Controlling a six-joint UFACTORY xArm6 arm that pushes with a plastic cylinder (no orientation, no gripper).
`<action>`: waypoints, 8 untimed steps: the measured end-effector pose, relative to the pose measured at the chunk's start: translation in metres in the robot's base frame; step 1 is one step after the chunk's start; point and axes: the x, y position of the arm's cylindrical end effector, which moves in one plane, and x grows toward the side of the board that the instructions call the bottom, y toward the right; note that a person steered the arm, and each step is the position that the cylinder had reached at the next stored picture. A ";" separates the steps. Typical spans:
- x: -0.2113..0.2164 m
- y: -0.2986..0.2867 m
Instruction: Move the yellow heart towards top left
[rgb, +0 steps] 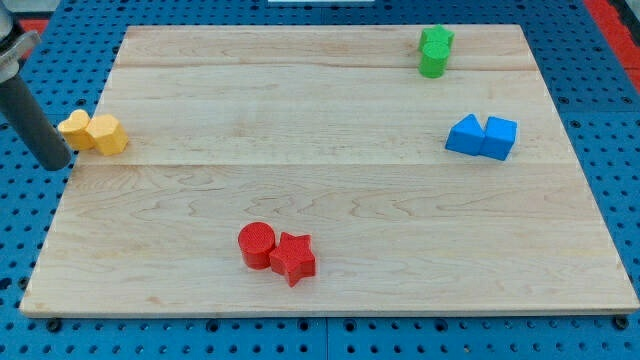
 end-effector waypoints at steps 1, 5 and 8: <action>-0.042 0.000; -0.108 0.046; -0.119 0.133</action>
